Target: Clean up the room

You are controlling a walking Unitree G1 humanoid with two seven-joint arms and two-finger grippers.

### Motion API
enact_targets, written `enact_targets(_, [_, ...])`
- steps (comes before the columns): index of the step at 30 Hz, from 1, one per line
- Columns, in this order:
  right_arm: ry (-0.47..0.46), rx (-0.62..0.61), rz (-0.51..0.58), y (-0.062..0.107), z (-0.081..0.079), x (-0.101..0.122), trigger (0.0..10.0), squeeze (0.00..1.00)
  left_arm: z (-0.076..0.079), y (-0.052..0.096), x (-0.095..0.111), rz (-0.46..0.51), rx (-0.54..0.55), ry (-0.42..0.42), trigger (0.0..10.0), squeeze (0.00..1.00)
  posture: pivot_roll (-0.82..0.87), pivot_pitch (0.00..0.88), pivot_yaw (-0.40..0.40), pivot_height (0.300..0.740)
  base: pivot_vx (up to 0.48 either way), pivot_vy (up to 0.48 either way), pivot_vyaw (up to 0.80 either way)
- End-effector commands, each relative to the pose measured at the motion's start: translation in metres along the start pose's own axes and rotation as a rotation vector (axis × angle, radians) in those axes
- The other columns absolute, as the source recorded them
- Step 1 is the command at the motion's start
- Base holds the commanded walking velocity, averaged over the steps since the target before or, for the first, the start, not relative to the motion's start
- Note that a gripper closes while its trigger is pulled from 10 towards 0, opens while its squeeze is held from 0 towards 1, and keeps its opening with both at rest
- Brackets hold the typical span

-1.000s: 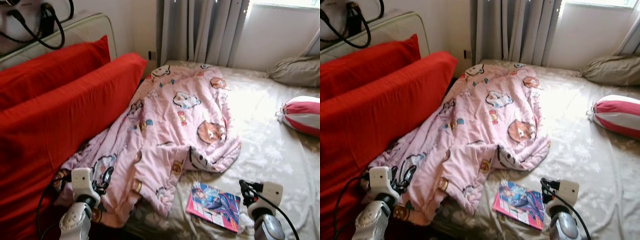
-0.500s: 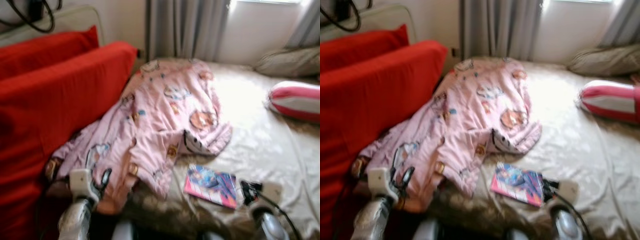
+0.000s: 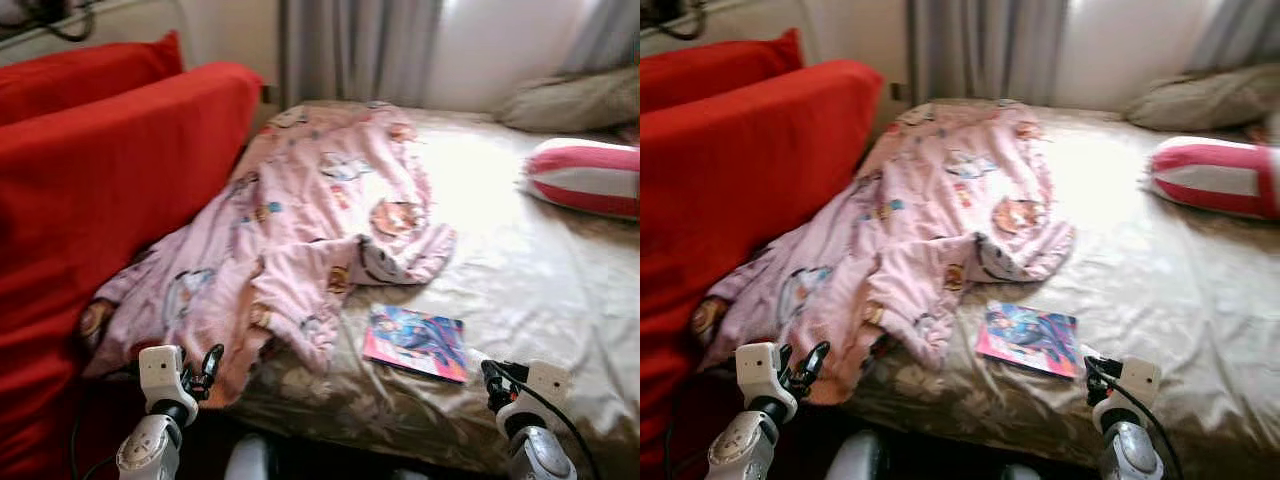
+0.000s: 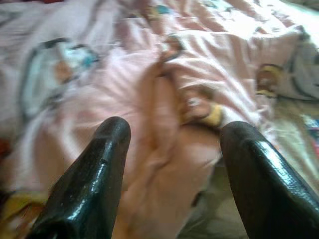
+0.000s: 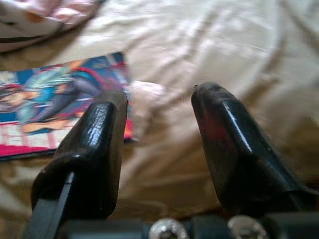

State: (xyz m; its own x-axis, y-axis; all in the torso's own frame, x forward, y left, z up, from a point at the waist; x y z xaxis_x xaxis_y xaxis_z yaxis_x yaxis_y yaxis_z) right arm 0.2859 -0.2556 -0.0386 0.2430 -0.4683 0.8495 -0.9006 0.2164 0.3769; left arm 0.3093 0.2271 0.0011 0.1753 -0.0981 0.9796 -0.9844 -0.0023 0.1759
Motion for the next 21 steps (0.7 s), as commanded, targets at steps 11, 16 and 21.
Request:
enact_targets(11, [-0.008, 0.003, 0.010, -0.002, -0.004, 0.003, 10.0, 0.00, -0.002, 0.000, 0.001, 0.001, -0.001, -0.008, 10.0, 0.00, 0.02, 0.000, -0.031, 0.633, 0.121, 0.000, 0.00])
enact_targets(16, [-0.013, 0.003, 0.010, -0.003, -0.006, 0.002, 10.0, 0.00, -0.002, 0.000, 0.000, -0.003, -0.003, -0.011, 10.0, 0.00, 0.01, 0.000, -0.025, 0.633, 0.281, 0.000, 0.00])
enact_targets(21, [-0.020, 0.006, -0.005, -0.005, -0.010, -0.001, 10.0, 0.00, -0.001, 0.001, -0.002, -0.011, -0.007, -0.017, 10.0, 0.00, 0.02, 0.000, -0.026, 0.633, 0.313, 0.000, -0.46])
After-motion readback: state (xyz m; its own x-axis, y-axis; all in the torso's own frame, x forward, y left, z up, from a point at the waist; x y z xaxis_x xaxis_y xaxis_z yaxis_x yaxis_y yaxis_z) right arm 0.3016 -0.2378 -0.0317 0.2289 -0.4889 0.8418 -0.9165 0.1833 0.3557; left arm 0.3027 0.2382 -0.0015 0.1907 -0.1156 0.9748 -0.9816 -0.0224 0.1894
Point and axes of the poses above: a point about 5 cm out from each wrist's last joint towards the gripper, its own y axis pointing back from the gripper into the wrist, its own x axis along the axis of the wrist's last joint, z = x × y, the point moved 5 cm from there along -y, pointing out of the wrist towards the gripper, and after that the axes turned 13 degrees about -y, right-handed, at the moved point
